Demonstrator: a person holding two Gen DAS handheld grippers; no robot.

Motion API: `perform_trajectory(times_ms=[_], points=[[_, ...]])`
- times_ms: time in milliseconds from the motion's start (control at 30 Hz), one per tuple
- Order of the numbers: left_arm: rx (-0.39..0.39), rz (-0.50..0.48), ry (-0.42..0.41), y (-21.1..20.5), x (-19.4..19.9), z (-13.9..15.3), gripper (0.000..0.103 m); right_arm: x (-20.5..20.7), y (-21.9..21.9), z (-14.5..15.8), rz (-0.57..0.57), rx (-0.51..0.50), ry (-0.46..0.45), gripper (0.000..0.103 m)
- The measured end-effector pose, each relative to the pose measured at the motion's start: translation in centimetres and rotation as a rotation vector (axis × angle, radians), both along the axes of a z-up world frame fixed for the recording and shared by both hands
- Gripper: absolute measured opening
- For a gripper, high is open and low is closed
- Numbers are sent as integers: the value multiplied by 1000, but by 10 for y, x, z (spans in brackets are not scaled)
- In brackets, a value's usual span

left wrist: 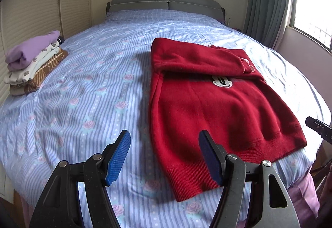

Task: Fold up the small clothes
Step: 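Move the left gripper to the sweatshirt hem and close on it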

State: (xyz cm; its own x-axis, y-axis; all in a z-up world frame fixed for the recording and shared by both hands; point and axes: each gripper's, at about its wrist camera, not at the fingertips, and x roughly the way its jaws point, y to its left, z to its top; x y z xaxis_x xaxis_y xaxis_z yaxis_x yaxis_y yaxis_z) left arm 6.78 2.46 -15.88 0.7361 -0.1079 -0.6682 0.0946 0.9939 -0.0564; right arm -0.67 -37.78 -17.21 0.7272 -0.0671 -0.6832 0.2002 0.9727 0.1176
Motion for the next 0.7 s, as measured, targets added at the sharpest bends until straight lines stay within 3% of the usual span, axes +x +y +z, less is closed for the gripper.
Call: perform_trajectory(times_ms=[433, 600, 700], points=[[-83, 10, 60, 0, -14, -36, 67, -6, -13, -28, -25, 83, 54, 57], [-100, -5, 76, -5, -13, -43, 58, -1, -18, -38, -23, 131, 90, 57], [-122, -20, 120, -8, -12, -51, 48, 1, -20, -43, -20, 163, 105, 57]])
